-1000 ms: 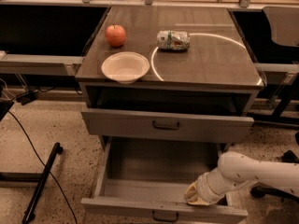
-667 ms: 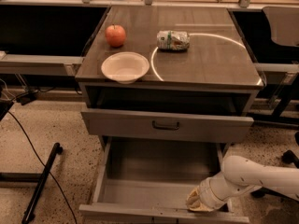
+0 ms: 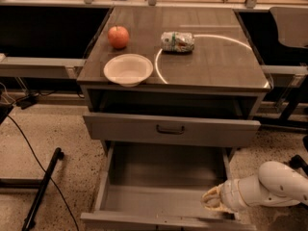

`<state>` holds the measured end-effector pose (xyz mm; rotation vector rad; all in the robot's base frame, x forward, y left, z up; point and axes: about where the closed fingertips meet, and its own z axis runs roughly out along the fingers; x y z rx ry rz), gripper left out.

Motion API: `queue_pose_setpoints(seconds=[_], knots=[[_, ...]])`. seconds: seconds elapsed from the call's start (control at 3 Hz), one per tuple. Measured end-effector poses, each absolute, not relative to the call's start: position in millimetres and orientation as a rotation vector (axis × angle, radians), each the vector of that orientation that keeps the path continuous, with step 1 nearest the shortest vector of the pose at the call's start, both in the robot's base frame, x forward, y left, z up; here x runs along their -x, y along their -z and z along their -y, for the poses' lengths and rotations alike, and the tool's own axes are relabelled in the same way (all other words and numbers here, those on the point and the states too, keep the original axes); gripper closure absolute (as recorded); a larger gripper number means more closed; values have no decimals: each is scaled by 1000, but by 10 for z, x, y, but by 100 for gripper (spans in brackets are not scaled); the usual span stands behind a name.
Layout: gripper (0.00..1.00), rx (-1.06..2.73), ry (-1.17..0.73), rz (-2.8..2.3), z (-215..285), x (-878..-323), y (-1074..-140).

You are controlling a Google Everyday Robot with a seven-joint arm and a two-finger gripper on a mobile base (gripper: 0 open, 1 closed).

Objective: Open middle drawer

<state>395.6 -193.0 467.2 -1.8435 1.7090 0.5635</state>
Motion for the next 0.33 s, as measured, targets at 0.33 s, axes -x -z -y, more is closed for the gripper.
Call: queue_pose_setpoints(seconds=[0.33], knots=[[77,1739,-470,-1649,2141,-3958,-5067]])
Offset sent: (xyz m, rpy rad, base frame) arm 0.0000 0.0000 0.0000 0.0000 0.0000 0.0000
